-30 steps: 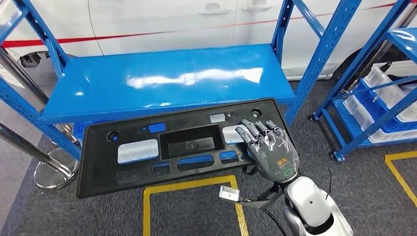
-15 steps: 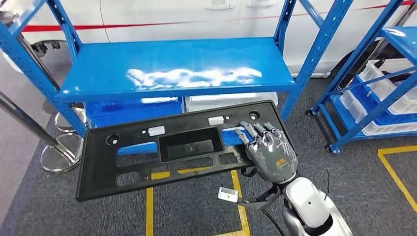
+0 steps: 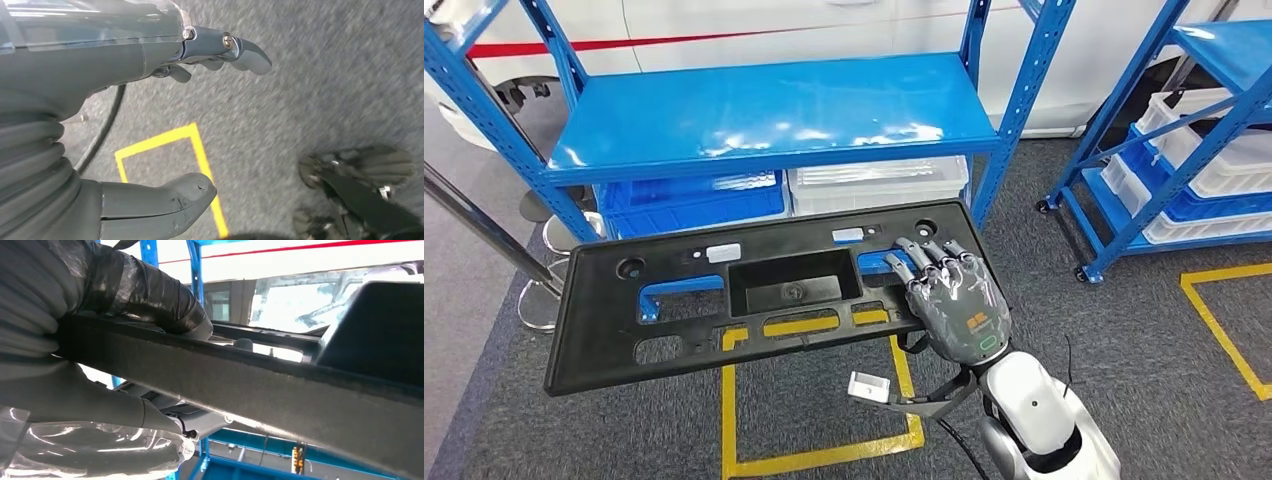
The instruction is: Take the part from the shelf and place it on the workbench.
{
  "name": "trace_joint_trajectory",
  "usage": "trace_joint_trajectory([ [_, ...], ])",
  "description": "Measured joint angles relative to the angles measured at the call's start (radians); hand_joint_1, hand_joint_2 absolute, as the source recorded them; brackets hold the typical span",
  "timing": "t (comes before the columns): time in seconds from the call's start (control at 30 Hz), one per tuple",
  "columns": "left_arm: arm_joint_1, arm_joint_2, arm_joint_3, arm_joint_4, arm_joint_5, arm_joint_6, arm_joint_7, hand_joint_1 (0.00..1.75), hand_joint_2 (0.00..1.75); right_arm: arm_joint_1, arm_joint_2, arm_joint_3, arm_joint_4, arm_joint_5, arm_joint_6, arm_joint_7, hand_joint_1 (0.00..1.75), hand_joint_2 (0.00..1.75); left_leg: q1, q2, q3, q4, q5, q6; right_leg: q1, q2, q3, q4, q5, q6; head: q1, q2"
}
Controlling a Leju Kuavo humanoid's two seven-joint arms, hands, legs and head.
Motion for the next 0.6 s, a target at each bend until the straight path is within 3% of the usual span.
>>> trace_joint_trajectory([
  [0.03,0.001,-0.002,0.000,0.000,-0.001,-0.001,0.000,0.00,1.75,0.005,0.001,0.001,0.000,0.000,-0.002,0.001,1.75,1.75,0.002,0.000,-0.012,0.065,-0.045,-0.004,0.001,0.000,-0.018,0.003,0.013,-0.002,0.000,0.000],
  [0.07,0.002,-0.003,0.001,0.000,-0.002,-0.001,-0.001,0.00,1.75,0.012,0.001,0.001,0.000,0.000,-0.004,0.001,1.75,1.75,0.003,0.000,-0.016,0.117,-0.061,-0.007,0.002,-0.001,-0.037,0.006,0.024,-0.001,0.000,0.000],
  [0.13,0.003,-0.004,0.001,0.000,-0.003,-0.001,-0.001,0.00,1.75,0.026,0.001,0.001,0.000,0.000,-0.012,-0.004,1.75,1.75,0.004,0.000,0.016,0.141,-0.027,-0.011,0.002,-0.001,-0.076,0.019,0.045,0.003,0.000,0.000],
  [0.17,0.003,-0.004,0.001,0.000,-0.004,-0.001,-0.001,0.00,1.75,0.031,0.001,0.001,0.000,0.000,-0.015,-0.006,1.75,1.75,0.005,0.000,0.055,0.105,0.002,-0.010,0.002,-0.001,-0.096,0.026,0.054,0.006,0.000,0.000],
  [0.2,0.002,-0.004,0.002,0.000,-0.005,0.000,-0.002,0.00,1.75,0.035,0.001,0.000,-0.001,0.000,-0.018,-0.009,1.75,1.75,0.004,-0.001,0.108,0.039,0.012,-0.008,0.002,-0.001,-0.112,0.035,0.062,0.010,0.000,0.000],
  [0.27,0.001,-0.003,0.002,0.000,-0.003,0.000,-0.013,0.00,1.75,0.038,0.001,-0.001,-0.002,0.000,-0.019,-0.012,1.75,1.75,0.000,-0.002,0.195,-0.093,-0.009,0.002,0.003,0.000,-0.133,0.047,0.076,0.020,0.000,0.000],
  [0.3,0.000,-0.003,0.002,0.000,-0.002,0.001,-0.022,0.00,1.75,0.039,0.001,-0.002,-0.003,0.000,-0.020,-0.013,1.75,1.75,-0.002,-0.003,0.216,-0.132,-0.024,0.007,0.003,0.000,-0.137,0.048,0.083,0.027,0.000,0.000],
  [0.37,0.002,-0.004,0.001,0.000,-0.004,0.003,-0.038,0.00,1.75,0.041,0.001,-0.003,-0.004,0.000,-0.023,-0.014,1.75,1.75,-0.003,-0.002,0.213,-0.147,-0.017,0.021,0.002,0.000,-0.139,0.045,0.097,0.040,0.000,0.000],
  [0.43,0.004,-0.004,0.001,0.000,-0.010,0.007,-0.041,0.00,1.75,0.042,0.001,-0.006,-0.005,0.000,-0.022,-0.015,1.75,1.75,0.000,0.000,0.201,-0.152,0.005,0.036,-0.001,0.004,-0.154,0.073,0.070,0.052,0.000,0.000],
  [0.5,0.004,-0.004,0.001,0.000,-0.016,0.013,-0.039,0.00,1.75,0.044,0.001,-0.009,-0.005,0.000,-0.020,-0.014,1.75,1.75,0.002,-0.002,0.181,-0.154,0.026,0.045,-0.006,0.008,-0.193,0.178,-0.013,0.062,0.001,0.000],
  [0.57,0.006,-0.002,0.001,0.000,-0.020,0.017,-0.037,0.00,1.75,0.047,0.001,-0.010,-0.003,0.000,-0.018,-0.014,1.75,1.75,0.001,-0.009,0.160,-0.151,0.043,0.046,-0.009,0.009,-0.224,0.293,-0.077,0.069,0.000,0.000],
  [0.6,0.006,-0.001,0.001,0.000,-0.020,0.018,-0.036,0.00,1.75,0.049,0.001,-0.010,-0.001,0.000,-0.017,-0.014,1.75,1.75,0.001,-0.016,0.150,-0.149,0.050,0.044,-0.009,0.009,-0.216,0.308,-0.082,0.070,0.000,0.000],
])
